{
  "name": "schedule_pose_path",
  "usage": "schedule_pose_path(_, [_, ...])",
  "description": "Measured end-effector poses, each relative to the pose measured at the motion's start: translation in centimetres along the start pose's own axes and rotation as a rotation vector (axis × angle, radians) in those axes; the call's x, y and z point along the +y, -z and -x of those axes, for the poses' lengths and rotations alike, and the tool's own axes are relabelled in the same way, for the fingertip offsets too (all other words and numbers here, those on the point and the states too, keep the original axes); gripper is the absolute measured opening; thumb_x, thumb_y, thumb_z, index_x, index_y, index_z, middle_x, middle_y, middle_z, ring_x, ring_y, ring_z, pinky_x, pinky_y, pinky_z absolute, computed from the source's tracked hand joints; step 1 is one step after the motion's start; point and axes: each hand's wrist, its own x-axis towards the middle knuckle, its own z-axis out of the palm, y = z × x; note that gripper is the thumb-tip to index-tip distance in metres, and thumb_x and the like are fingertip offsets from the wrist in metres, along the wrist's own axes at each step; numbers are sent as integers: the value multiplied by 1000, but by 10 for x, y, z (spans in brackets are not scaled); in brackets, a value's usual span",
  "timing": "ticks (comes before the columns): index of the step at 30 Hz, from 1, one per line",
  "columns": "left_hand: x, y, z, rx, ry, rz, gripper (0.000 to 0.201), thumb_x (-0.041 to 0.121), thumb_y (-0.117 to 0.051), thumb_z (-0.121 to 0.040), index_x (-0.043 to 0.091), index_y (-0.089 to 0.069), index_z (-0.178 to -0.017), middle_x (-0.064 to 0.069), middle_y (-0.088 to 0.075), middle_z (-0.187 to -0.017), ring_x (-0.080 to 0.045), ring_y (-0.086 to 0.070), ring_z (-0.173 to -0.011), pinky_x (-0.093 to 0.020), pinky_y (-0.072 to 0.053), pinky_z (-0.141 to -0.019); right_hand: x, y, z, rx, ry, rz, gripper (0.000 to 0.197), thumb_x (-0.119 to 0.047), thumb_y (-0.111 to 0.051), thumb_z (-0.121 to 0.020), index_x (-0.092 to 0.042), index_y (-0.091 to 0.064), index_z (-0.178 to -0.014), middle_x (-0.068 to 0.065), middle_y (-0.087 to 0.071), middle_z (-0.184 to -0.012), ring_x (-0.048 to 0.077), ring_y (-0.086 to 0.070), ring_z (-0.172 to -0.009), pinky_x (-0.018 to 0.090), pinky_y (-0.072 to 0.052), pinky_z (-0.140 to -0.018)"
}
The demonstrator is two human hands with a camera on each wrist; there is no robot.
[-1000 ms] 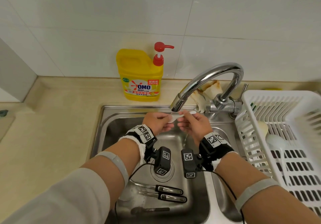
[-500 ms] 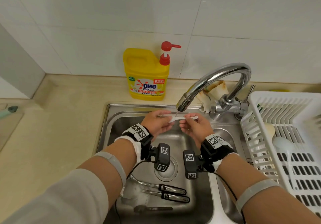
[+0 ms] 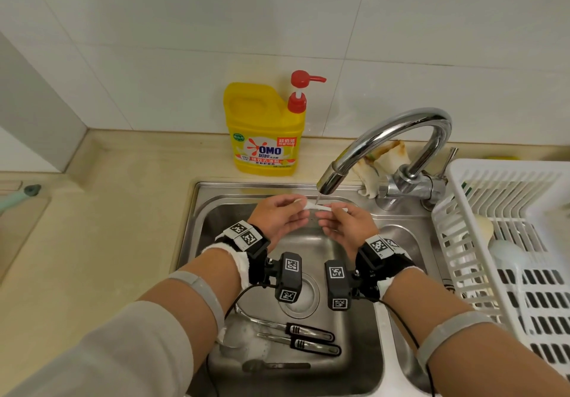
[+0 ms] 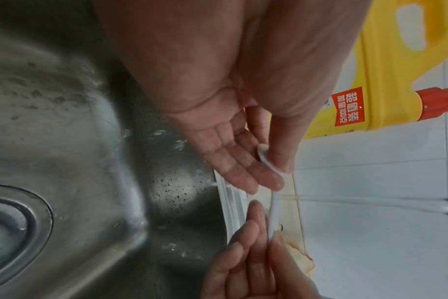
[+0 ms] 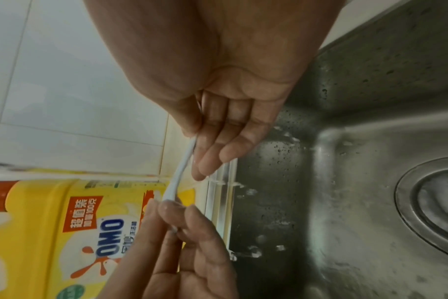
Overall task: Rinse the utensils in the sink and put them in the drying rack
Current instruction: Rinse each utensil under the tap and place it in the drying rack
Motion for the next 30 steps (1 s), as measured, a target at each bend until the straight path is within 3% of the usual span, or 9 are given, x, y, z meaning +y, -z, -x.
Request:
schedule_pose_path(3, [3, 11, 4, 35, -20, 10, 27, 11, -69, -92, 0, -67, -117, -9, -69, -88, -16, -70, -80, -29, -60, -78, 6, -11, 0, -15, -50, 11, 17, -13, -45, -104, -10, -60, -96, 7, -76, -78, 16, -67, -62, 25, -55, -59])
schedule_pose_path(9, [10, 33, 14, 77, -38, 74, 33, 13, -70, -91, 0, -65, -121, -8, -72, -89, -17, -72, -83, -30, -61, -80, 18, -23, -5, 7, -31, 74, 10, -16, -70, -91, -7, -67, -89, 11, -71, -74, 15, -62, -61, 26, -52, -61])
schedule_pose_path(12, [12, 41, 17, 84, -49, 68, 32, 13, -68, -93, 1, -65, -123, -12, -73, -99, -19, -73, -90, -32, -60, -85, 17, -28, -5, -41, -17, 27, 7, -10, -63, -96, -5, -66, -92, 16, -75, -87, 18, -71, -71, 28, -57, -71])
schedule_pose_path(16, [10, 44, 18, 107, -65, 82, 33, 12, -65, -95, 0, -64, -125, -16, -72, -107, -20, -73, -91, -33, -59, -88, 14, -31, -3, -79, -29, 20, 20, -7, -48, -103, -2, -67, -100, 18, -76, -96, 25, -75, -86, 31, -60, -78])
schedule_pose_path(20, [9, 33, 15, 93, -78, 42, 32, 10, -68, -93, -2, -64, -122, -18, -71, -106, -23, -73, -93, -33, -60, -86, 8, -27, -2, -43, -25, 78, 11, -13, -61, -98, -9, -67, -90, 10, -73, -77, 16, -66, -61, 28, -56, -63])
schedule_pose_path(22, [8, 27, 12, 86, -77, 16, 31, 9, -68, -92, -2, -64, -121, -19, -71, -106, -25, -73, -93, -34, -61, -86, 5, -22, -3, -25, -16, 88, 12, -11, -59, -98, -8, -65, -88, 9, -70, -72, 13, -63, -55, 24, -55, -58])
schedule_pose_path(26, [7, 10, 8, 54, -47, 9, 26, 9, -66, -94, 1, -65, -119, -18, -72, -107, -25, -72, -96, -35, -60, -88, 0, -7, 0, 5, -6, 40, 25, -4, -42, -104, -4, -64, -94, 12, -72, -77, 13, -68, -58, 23, -58, -58])
schedule_pose_path(30, [4, -9, 6, -9, -18, -42, 23, 8, -64, -96, 4, -67, -118, -14, -73, -105, -24, -71, -96, -33, -60, -88, -1, 10, 3, 42, 8, 182, 22, -3, -46, -101, -8, -68, -100, 7, -69, -78, 15, -65, -60, 23, -54, -54])
